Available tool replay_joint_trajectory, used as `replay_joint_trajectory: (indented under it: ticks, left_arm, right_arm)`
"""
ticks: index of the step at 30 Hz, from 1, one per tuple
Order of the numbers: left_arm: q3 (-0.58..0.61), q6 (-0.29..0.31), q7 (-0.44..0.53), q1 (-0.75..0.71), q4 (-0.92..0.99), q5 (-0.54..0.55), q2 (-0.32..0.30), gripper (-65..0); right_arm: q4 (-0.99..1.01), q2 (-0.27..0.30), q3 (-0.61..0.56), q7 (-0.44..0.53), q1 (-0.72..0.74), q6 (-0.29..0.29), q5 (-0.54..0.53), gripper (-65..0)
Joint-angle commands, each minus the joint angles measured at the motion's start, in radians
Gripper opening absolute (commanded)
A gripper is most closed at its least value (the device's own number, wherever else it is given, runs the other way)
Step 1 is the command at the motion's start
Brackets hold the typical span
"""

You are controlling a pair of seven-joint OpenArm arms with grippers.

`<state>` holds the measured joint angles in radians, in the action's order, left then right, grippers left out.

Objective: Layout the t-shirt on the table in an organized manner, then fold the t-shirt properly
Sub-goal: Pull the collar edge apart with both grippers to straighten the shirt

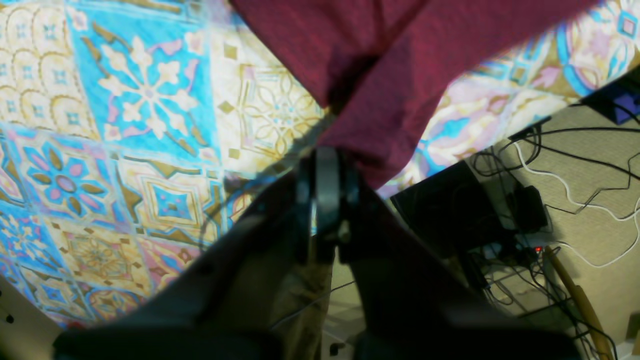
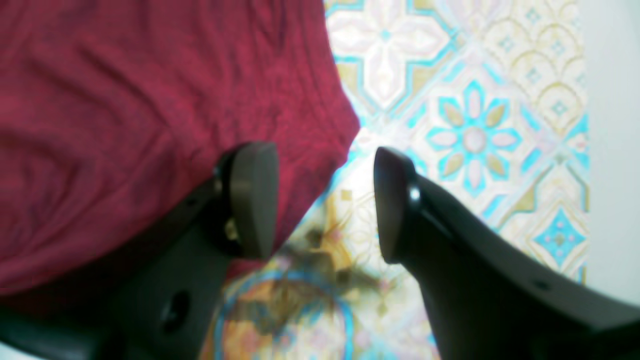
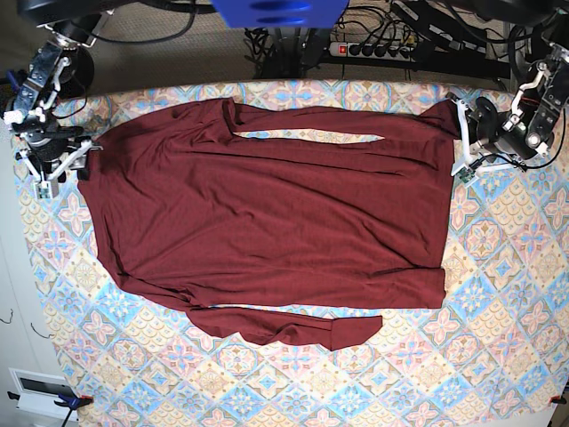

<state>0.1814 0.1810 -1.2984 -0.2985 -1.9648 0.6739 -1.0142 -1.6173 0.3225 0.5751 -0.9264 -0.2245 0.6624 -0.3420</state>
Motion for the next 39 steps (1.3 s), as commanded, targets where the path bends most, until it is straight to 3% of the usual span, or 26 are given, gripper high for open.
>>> replay_joint_trajectory:
  ticks: [1, 6, 11, 31, 39]
  left_arm:
    - [-0.01, -0.001, 0.0, 0.008, -0.012, -0.004, -0.024, -65.0]
    - [-0.012, -0.001, 0.0, -0.015, -0.011, -0.004, -0.001, -65.0]
    - [-0.012, -0.001, 0.0, -0.02, -0.009, -0.006, 0.031, -65.0]
    - [-0.01, -0.001, 0.0, -0.02, -0.011, -0.004, 0.033, -65.0]
    - [-0.01, -0.001, 0.003, -0.02, -0.011, -0.004, 0.033, -65.0]
  right_arm:
    - [-0.018, 0.017, 0.018, -0.01, -0.011, 0.027, -0.029, -35.4]
    - [-0.018, 0.017, 0.041, -0.081, -0.062, 0.036, -0.13, -35.2]
    - [-0.011, 0.014, 0.041, -0.085, -0.105, 0.036, -0.185, -35.1]
    - [0.113, 0.008, 0.038, -0.09, -0.108, 0.036, -0.191, -35.4]
    - [0.114, -0.001, 0.038, -0.11, -0.108, 0.036, -0.294, -35.4]
